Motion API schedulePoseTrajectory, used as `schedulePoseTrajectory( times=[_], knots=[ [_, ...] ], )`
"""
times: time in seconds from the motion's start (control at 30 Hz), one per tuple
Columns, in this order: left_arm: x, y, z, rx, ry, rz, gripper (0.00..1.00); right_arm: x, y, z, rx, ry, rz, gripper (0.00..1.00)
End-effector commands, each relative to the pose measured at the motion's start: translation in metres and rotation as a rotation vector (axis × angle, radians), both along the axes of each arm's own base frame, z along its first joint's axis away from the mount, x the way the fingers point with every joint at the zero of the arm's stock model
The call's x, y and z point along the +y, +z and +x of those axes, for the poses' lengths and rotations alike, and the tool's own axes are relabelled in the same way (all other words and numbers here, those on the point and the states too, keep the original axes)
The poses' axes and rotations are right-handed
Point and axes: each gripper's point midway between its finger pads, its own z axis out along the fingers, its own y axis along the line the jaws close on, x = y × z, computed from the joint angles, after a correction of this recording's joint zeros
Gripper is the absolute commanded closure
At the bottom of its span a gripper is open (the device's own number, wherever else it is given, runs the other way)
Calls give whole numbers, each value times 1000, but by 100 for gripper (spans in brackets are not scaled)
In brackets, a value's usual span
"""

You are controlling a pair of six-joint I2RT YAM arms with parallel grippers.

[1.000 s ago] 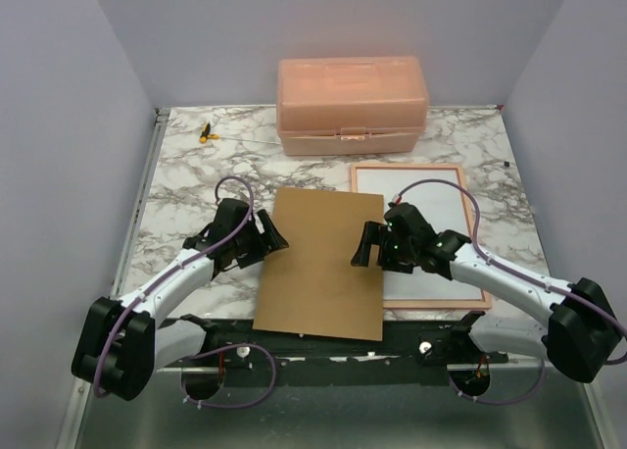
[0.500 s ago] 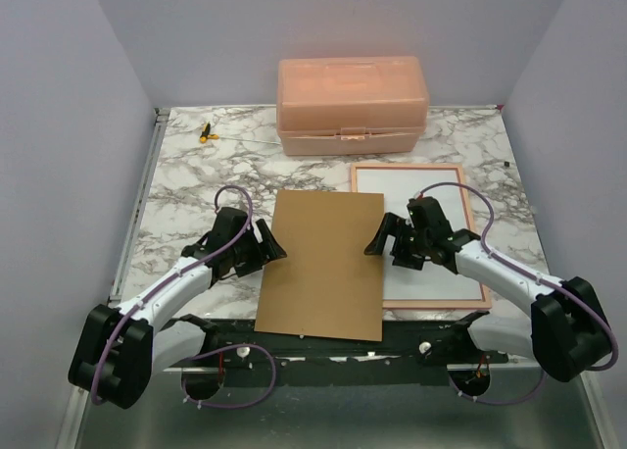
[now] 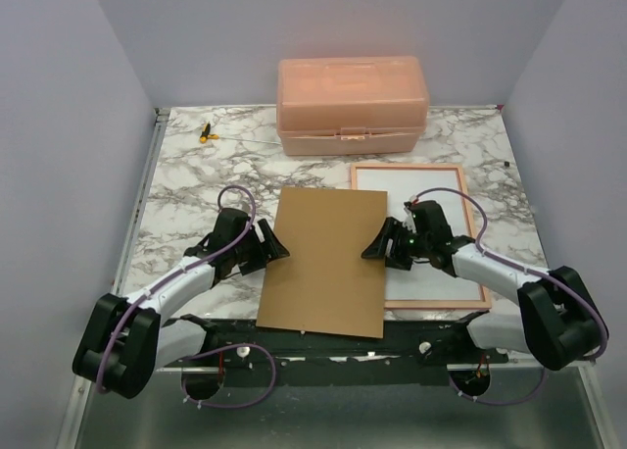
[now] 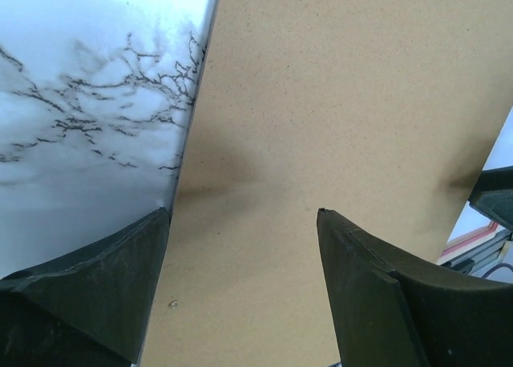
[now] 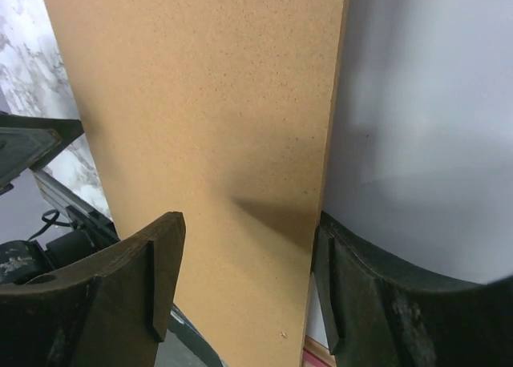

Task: Put the photo into the frame
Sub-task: Adjust the photo frame item at the center of the board, then turn over the photo frame item at the center of the board.

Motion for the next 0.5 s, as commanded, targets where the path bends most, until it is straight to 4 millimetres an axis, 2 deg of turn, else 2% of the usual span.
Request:
schedulePoseTrajectory(
  times=[0.0, 0.07, 0.2, 0.33, 0.4, 0.47],
  knots=[
    [-14, -10, -11, 41, -53, -69, 26, 29, 52, 1, -102, 92, 193, 37],
    [-16, -10, -11, 42, -56, -81, 26, 32, 69, 1, -132, 105, 231, 46],
    [-19, -8, -10, 34, -66, -98, 27, 39, 105, 1, -196, 135, 305, 47],
    [-23, -4, -11, 29, -86, -116, 27, 45, 138, 5, -258, 176, 327, 65],
    [-25, 0, -10, 18, -100, -125, 28, 43, 145, 8, -252, 179, 292, 75],
    [-27, 8, -7, -14, -119, -128, 28, 40, 153, 13, -269, 181, 244, 88]
  ],
)
